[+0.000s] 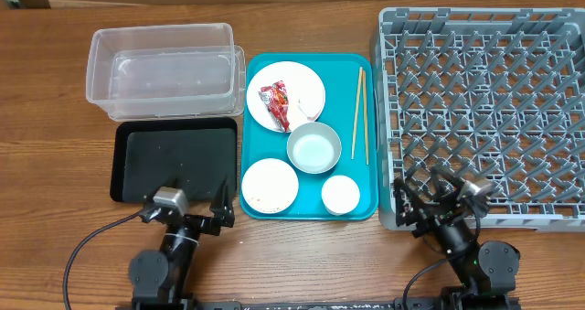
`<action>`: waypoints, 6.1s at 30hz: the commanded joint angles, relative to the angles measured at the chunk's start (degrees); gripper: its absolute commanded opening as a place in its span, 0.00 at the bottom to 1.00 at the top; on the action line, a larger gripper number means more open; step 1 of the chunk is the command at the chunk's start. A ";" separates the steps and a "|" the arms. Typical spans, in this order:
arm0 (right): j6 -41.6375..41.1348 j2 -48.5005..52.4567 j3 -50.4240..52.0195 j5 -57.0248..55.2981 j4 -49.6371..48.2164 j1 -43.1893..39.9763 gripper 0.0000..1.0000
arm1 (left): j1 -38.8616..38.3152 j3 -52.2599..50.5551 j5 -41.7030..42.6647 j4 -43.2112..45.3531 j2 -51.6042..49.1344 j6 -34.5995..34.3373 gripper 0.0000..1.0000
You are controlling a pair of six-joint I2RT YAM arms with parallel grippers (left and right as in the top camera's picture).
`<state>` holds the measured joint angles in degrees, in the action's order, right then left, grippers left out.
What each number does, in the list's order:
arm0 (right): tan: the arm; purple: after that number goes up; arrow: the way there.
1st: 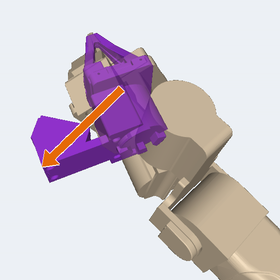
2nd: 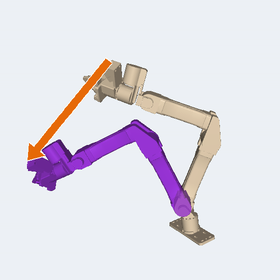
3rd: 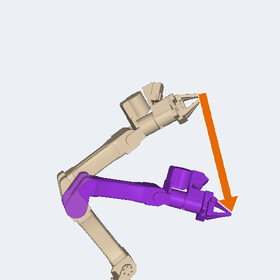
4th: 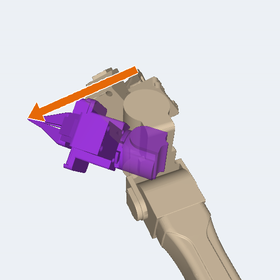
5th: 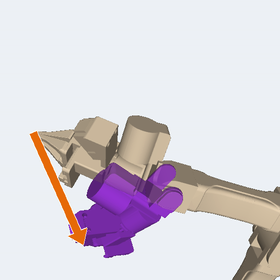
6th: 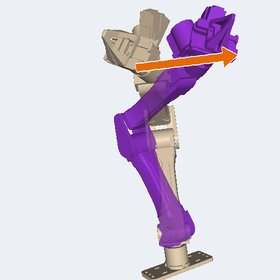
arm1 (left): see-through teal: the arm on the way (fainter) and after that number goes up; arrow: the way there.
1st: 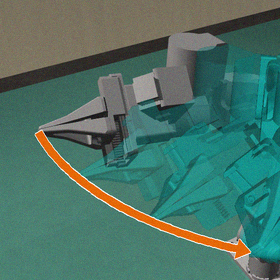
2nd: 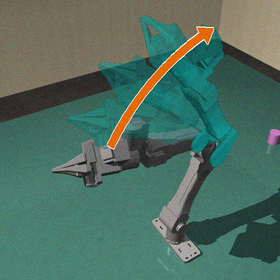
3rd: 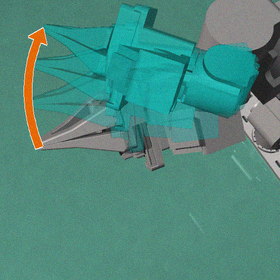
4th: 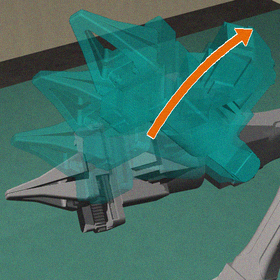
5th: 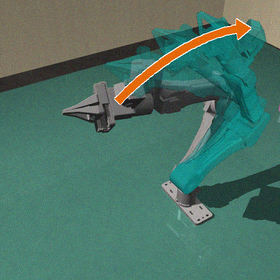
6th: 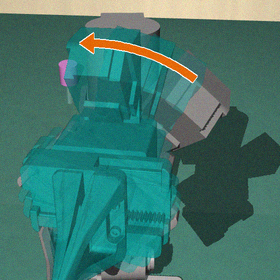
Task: Sort waste into correct bins and load items into the dishwasher
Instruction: 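Reach the left gripper to the white paper cup and grasp it, then lift the cup and pass it to the right gripper, then lower the cup into the dish rack with the right gripper and release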
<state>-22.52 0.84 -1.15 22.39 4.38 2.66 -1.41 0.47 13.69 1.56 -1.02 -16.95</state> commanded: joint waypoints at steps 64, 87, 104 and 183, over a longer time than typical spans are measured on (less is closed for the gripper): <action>10.10 49.51 -77.94 4.68 70.71 0.24 1.00 | -45.46 65.31 -15.61 -42.01 -91.34 -10.97 0.52; 10.08 49.70 -77.92 5.18 71.17 0.24 1.00 | -38.29 79.03 -0.02 -58.66 -88.70 -4.63 0.04; 23.04 53.35 -76.02 40.72 62.31 0.57 1.00 | -15.78 81.13 76.91 -57.44 -86.62 17.25 0.04; 6.91 85.42 -76.28 -14.69 86.20 -0.04 1.00 | -17.38 81.11 48.59 -64.81 -86.62 13.14 1.00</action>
<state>-15.62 89.52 -77.12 7.92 92.01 2.35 -18.74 81.69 62.78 -63.11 -87.55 -5.41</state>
